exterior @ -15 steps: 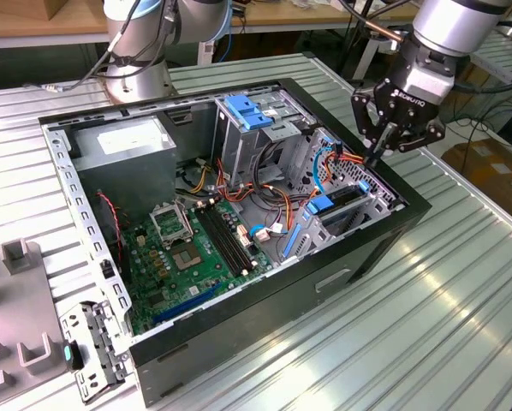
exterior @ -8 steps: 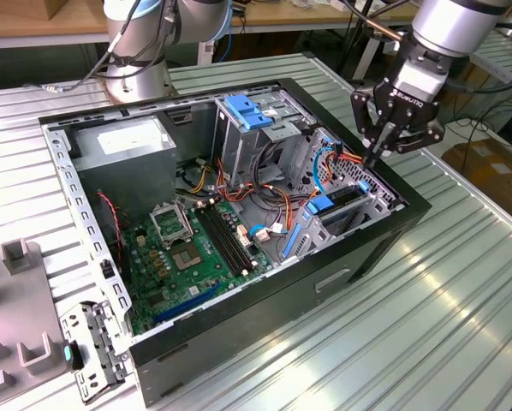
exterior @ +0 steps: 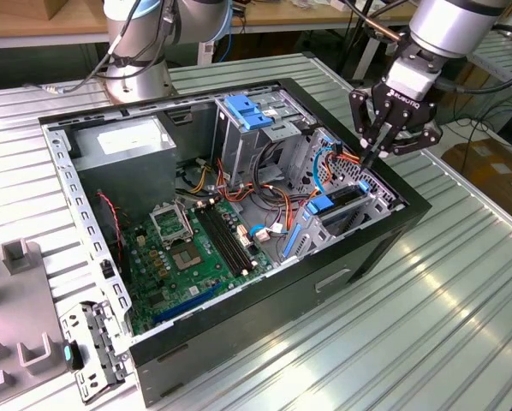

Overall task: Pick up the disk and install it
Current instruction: 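Insert the first disk wire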

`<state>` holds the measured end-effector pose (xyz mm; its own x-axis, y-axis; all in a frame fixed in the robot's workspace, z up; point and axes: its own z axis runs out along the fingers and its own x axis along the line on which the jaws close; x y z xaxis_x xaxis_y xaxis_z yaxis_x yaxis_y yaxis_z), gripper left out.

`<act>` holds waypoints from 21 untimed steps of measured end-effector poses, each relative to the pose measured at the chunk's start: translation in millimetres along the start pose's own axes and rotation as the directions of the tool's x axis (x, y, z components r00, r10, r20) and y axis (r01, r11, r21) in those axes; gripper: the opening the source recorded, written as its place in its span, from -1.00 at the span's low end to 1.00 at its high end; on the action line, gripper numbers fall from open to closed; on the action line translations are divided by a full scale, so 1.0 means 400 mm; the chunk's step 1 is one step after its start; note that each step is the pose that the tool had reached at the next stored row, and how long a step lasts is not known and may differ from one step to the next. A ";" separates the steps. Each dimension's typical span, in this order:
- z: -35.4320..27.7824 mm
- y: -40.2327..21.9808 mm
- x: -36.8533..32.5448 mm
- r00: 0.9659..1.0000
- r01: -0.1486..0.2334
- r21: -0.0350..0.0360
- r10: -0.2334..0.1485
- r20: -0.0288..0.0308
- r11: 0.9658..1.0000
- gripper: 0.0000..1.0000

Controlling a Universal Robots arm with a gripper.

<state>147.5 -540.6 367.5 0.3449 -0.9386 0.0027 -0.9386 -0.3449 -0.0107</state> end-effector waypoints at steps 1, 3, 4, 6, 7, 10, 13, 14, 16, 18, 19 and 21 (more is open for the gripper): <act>0.000 0.002 -0.001 1.000 -0.007 0.000 0.007 0.000 1.000 -0.67; 0.002 0.004 -0.002 0.999 -0.033 0.000 0.033 0.000 0.999 -0.67; 0.002 0.004 -0.002 0.999 -0.047 0.000 0.047 0.000 0.999 -0.67; 0.003 0.005 -0.002 0.997 -0.071 0.000 0.071 -0.001 0.997 -0.67; 0.004 0.005 -0.002 0.996 -0.092 0.000 0.092 -0.001 0.996 -0.67; 0.007 0.007 -0.003 0.990 -0.140 0.000 0.140 -0.001 0.990 -0.67; 0.009 0.029 -0.011 0.987 -0.162 0.000 0.162 -0.002 0.987 -0.67; 0.009 0.029 -0.011 0.985 -0.174 0.000 0.174 -0.002 0.985 -0.67; 0.011 0.029 -0.011 0.974 -0.228 0.000 0.228 -0.003 0.974 -0.67; 0.013 0.037 -0.014 0.969 -0.248 0.000 0.248 -0.003 0.969 -0.67; 0.013 0.042 -0.016 0.969 -0.248 0.000 0.248 -0.003 0.969 -0.67; 0.013 0.051 -0.019 0.968 -0.252 -0.001 0.252 -0.003 0.968 -0.67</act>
<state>126.0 -540.6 362.0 0.0977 -0.9952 0.0029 -0.9952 -0.0977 -0.0102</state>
